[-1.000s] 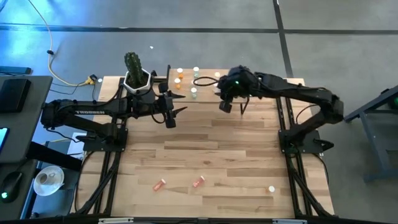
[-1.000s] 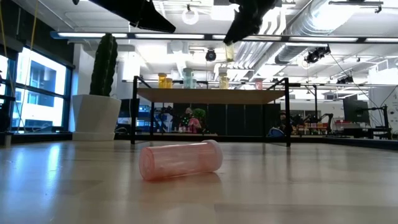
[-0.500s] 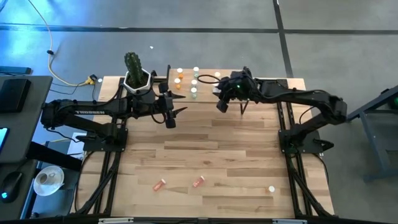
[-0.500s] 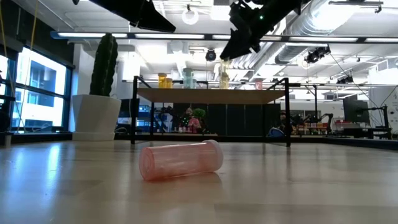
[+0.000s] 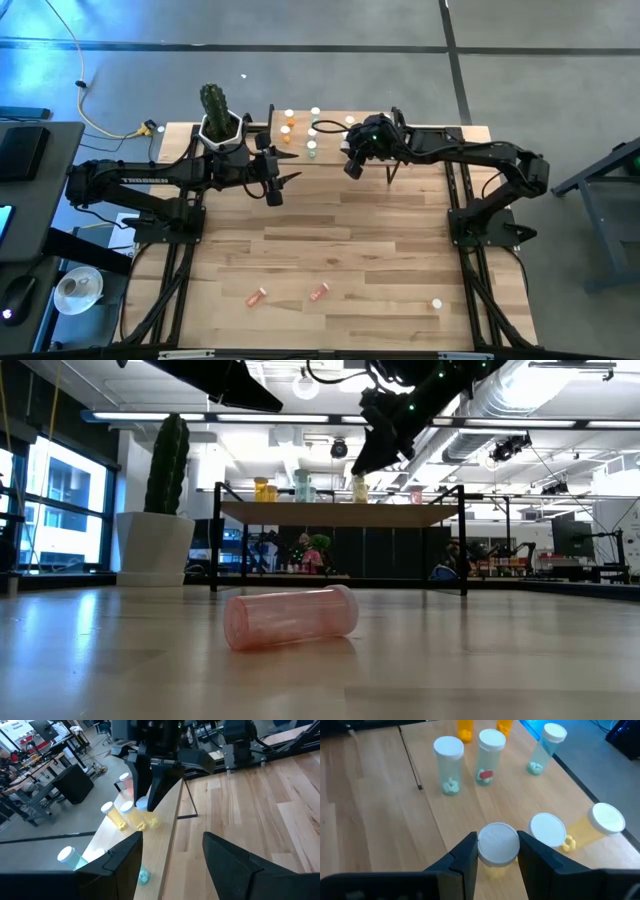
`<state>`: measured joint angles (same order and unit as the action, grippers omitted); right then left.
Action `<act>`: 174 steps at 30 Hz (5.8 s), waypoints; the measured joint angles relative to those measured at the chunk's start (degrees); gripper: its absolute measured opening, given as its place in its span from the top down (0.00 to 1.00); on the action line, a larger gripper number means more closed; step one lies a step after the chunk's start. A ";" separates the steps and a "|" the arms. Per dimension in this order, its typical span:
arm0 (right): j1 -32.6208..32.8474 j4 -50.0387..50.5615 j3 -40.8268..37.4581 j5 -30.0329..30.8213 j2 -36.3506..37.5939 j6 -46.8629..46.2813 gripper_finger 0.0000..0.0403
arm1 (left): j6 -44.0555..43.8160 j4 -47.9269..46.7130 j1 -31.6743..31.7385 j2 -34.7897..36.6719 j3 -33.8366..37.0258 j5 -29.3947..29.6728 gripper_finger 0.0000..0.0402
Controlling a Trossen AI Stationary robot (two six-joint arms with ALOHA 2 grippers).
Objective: Pick and place medicine bottles onto shelf by color
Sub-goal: Put the yellow pill bottle on the shelf, then put the left pink pill bottle on the shelf
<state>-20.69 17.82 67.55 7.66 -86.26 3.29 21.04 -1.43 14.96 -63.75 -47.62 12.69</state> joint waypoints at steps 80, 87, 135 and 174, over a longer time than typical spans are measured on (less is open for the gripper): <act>0.15 9.61 8.09 0.28 -0.34 -0.09 0.54 | -14.36 -11.93 -0.61 0.00 0.00 1.49 0.51; 2.44 12.15 9.70 0.30 -0.33 -0.26 0.54 | -22.53 -18.05 -4.31 0.00 0.00 1.40 0.51; 21.14 14.54 9.42 0.35 -0.33 -10.82 0.54 | -97.78 -27.50 -52.99 -20.88 -0.04 -2.22 0.51; 21.14 14.58 9.42 0.36 -0.37 -13.83 0.54 | -105.00 -22.28 -55.41 -33.53 -0.26 -3.97 0.54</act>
<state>0.45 32.40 76.97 8.02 -86.63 -10.54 -83.96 -23.71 -40.45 -97.28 -47.88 8.71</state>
